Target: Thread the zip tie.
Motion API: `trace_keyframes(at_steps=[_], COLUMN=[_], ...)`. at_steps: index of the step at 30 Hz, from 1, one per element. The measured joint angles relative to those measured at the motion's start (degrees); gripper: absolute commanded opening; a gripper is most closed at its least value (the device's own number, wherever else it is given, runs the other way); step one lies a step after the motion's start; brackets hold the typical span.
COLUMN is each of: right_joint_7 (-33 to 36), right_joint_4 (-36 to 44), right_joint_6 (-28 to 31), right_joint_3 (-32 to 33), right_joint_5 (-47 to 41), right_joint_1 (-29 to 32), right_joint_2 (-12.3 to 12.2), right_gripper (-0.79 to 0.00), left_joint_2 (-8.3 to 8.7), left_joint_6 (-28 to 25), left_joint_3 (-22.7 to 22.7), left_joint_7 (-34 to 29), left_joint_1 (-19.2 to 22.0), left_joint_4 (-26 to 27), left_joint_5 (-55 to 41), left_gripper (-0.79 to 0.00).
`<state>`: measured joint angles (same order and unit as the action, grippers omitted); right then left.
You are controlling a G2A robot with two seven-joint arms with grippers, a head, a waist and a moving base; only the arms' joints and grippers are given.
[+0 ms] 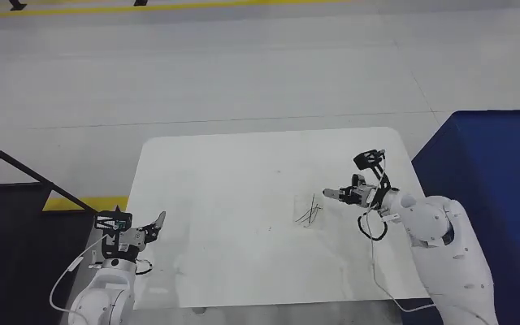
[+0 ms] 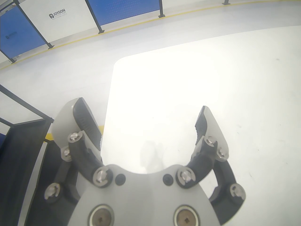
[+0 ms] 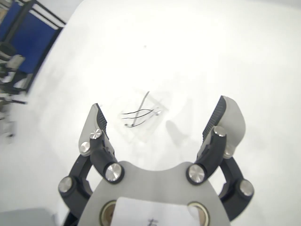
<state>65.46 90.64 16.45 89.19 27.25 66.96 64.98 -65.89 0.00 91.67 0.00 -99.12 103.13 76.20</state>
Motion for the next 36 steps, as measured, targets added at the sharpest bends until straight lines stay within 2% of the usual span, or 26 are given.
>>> trace_keyframes(at_steps=[2, 4, 6, 9, 11, 13, 16, 18, 24, 28, 31, 34, 36], right_joint_7=[9.28, 12.56, 10.82, 3.36, 3.34, 9.05, 20.47, 22.79, 22.53, 21.47, 17.69, 15.38, 14.25], right_joint_4=[-1.31, -0.21, 0.02, -0.04, -0.61, -3.48, -11.66, -18.04, -37.31, -44.42, -48.32, -51.27, -52.84], right_joint_6=[-0.18, -0.10, -0.08, -0.08, -0.57, -1.72, -3.32, -2.55, -0.10, 0.91, 4.69, 7.00, 8.14], right_joint_3=[0.05, 0.04, 0.04, 0.04, -0.13, 0.51, 0.20, -3.07, -16.29, -22.83, -27.32, -31.27, -33.41], right_joint_5=[-8.31, -10.57, -7.79, -2.95, -3.53, -8.42, -22.60, -29.51, -42.99, -41.10, -36.48, -35.83, -36.61], right_joint_1=[-2.34, -0.95, -0.35, -0.43, -0.34, -2.29, -9.49, -14.50, -27.77, -32.73, -34.28, -34.80, -35.21], right_joint_2=[-0.03, -0.02, -0.02, -0.02, 0.03, -0.04, -0.49, -0.44, -0.63, -0.75, -0.38, 0.54, 1.09], right_gripper=[0.000, 0.000, 0.000, 0.000, 0.000, 0.000, 0.000, 0.000, 0.000, 0.000, 0.000, -0.089, -0.228], left_joint_2=[0.00, 0.00, 0.00, 0.00, 0.00, 0.00, 0.00, 0.00, 0.00, 0.00, 0.00, 0.00, 0.00], left_joint_6=[0.00, 0.00, 0.00, 0.00, 0.00, 0.00, 0.00, 0.00, 0.00, 0.00, 0.00, 0.00, 0.00], left_joint_3=[0.00, 0.00, 0.00, 0.00, 0.00, 0.00, 0.00, 0.00, 0.00, 0.00, 0.00, 0.00, 0.00], left_joint_7=[0.00, 0.00, 0.00, 0.00, 0.00, 0.00, 0.00, 0.00, 0.00, 0.00, 0.00, 0.00, 0.00], left_joint_1=[0.00, 0.00, 0.00, 0.00, 0.00, 0.00, 0.00, 0.00, 0.00, 0.00, 0.00, 0.00, 0.00], left_joint_4=[0.00, 0.00, 0.00, 0.00, 0.00, 0.00, 0.00, 0.00, 0.00, 0.00, 0.00, 0.00, 0.00], left_joint_5=[0.00, 0.00, 0.00, 0.00, 0.00, 0.00, 0.00, 0.00, 0.00, 0.00, 0.00, 0.00, 0.00], left_gripper=[0.000, 0.000, 0.000, 0.000, 0.000, 0.000, 0.000, 0.000, 0.000, 0.000, 0.000, 0.000, 0.000])
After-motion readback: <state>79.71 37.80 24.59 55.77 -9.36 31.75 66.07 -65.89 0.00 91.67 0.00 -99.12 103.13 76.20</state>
